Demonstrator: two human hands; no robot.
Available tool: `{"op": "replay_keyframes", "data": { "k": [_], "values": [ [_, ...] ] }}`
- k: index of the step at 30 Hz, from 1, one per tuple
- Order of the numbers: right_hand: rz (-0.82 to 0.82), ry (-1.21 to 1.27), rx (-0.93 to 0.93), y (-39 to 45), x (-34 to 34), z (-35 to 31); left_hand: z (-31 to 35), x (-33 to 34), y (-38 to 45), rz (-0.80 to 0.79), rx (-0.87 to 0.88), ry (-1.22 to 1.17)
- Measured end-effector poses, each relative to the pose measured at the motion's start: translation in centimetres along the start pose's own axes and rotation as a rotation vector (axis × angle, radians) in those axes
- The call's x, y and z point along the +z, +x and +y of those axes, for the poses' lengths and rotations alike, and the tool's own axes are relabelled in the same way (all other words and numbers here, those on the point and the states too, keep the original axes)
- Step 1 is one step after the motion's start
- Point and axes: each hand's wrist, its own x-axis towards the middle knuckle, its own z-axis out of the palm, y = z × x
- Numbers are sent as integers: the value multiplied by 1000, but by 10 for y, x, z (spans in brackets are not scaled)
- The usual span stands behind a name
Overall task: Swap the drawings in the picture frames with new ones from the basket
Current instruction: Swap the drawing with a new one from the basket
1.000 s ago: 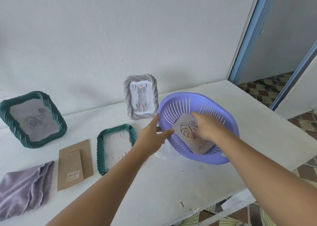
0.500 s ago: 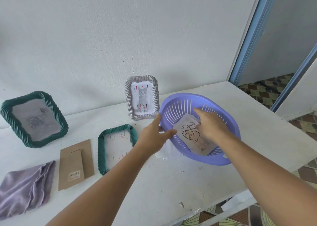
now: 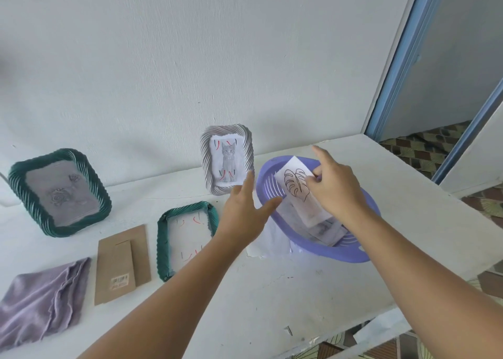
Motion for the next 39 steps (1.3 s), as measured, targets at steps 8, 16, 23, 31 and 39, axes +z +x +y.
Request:
{"op": "replay_keyframes", "data": {
  "k": [8,16,23,31,39],
  "values": [
    [139,166,-238,-15,2,-74,18,-50,-2,144,14,-500],
    [36,196,-438,-39,47,-123,-17,-92,-11,276,-179,-702],
    [-383,534,-245,-37,80,-122,-81,-133,-20,262,-296,-672],
    [-646,914,-83,-52,125,-127,-108,-146,-39,185,-340,-673],
    [-568,876,51,-47,133,-125,-125,-148,-59,53,-247,-492]
  ]
}}
